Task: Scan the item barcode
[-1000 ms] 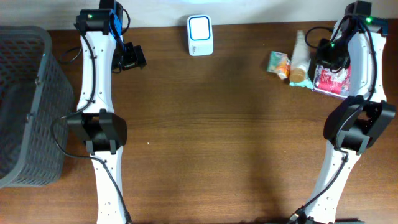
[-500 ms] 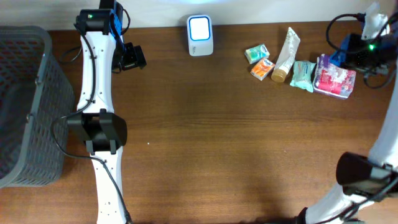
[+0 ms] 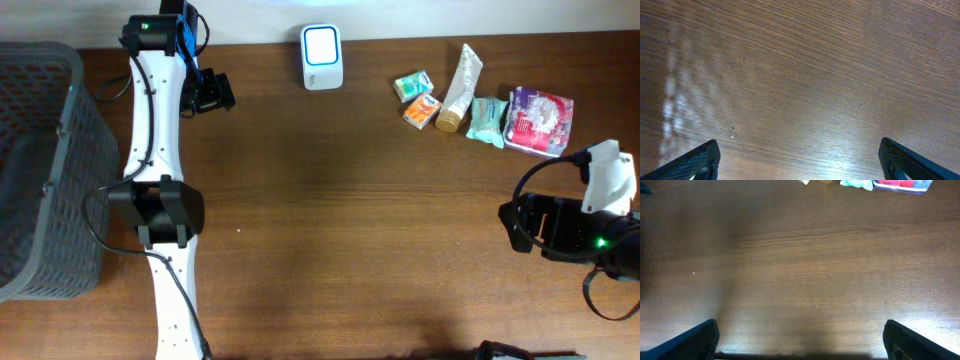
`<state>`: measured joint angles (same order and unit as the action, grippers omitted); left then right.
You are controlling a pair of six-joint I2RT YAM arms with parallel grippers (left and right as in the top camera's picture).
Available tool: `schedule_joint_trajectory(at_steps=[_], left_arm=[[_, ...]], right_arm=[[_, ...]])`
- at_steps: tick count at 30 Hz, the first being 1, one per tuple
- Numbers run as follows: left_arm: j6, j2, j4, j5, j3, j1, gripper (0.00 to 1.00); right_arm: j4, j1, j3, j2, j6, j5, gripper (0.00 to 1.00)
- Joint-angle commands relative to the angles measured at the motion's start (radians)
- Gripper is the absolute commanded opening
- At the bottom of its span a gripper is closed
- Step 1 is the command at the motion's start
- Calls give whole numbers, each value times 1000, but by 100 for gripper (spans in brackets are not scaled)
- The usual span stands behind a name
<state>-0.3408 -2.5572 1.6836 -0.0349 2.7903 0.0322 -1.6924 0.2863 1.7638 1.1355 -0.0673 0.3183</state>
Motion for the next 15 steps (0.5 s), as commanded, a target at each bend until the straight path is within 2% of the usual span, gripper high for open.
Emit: schedule_joint_trajectory(at_steps=[1,4,8,10,15], left_arm=[[0,22,1,-11,9,-5,99],[0,22,1,-11,9,-5,99],[0,22,1,-11,9,-5,99],[0,22,1,-11,9,-5,99],[0,22,1,-11,9,-5,99]], right_arm=[[-6,-6,-5,-6,-8,-26,99],[-6,-6,-5,-60,-8,-19,99],[1,-6,-41,-263,-60,-11,99],[66,-6,-161,-438,-60,-11,99],[139,-6,-404,-625,-56,-8,99]])
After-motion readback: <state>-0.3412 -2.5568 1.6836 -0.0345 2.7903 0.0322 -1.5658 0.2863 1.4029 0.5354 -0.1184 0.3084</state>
